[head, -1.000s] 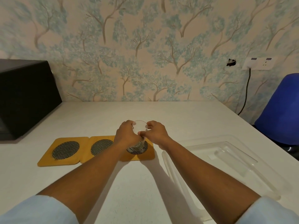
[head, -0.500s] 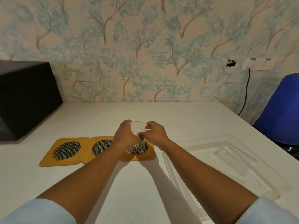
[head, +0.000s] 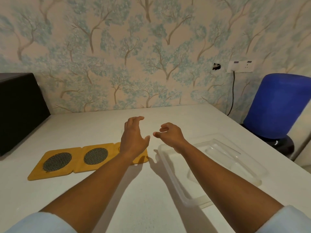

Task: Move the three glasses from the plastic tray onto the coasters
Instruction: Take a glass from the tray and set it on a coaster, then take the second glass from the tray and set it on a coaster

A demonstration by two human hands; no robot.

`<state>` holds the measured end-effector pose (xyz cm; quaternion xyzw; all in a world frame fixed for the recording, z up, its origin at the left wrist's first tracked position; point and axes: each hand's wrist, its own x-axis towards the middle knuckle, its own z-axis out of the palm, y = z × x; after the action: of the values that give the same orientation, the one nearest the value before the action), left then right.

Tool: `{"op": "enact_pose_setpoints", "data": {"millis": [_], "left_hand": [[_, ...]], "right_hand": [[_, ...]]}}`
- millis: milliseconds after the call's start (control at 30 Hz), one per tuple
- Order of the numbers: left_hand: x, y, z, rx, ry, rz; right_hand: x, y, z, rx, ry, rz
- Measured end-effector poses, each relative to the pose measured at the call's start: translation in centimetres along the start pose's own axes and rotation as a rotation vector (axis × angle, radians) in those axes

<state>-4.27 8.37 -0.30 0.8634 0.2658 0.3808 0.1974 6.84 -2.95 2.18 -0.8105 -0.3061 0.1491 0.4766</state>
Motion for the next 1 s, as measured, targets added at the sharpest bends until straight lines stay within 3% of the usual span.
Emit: {"op": "enact_pose_setpoints", "data": {"millis": [100, 233, 333, 467, 733, 1000], "left_hand": [[-1.7, 5.4, 2.8, -0.107, -0.113, 0.103], [-2.2, 6.2, 4.2, -0.104, -0.157, 0.073], [-2.4, 7.4, 5.6, -0.100, -0.316, 0.068], [-3.0, 7.8, 6.3, -0.096, -0.502, 0.052], [-4.6, 9.1, 7.5, 0.016, -0.841, 0.048], [-6.2, 10.8, 9.2, 0.065, -0.943, 0.052]], "right_hand": [[-2.9, 3.1, -5.8, 0.007, 0.152, 0.072], [-3.1, 4.0, -7.5, -0.036, 0.120, 0.100], [-3.7, 5.0, -9.3, -0.061, 0.146, 0.130], [-4.1, 5.5, -10.1, -0.211, 0.060, 0.141], [-5.2, 6.4, -10.9, -0.797, -0.285, 0.229], [-6.6, 9.0, -11.4, -0.912, -0.377, 0.250]]}}
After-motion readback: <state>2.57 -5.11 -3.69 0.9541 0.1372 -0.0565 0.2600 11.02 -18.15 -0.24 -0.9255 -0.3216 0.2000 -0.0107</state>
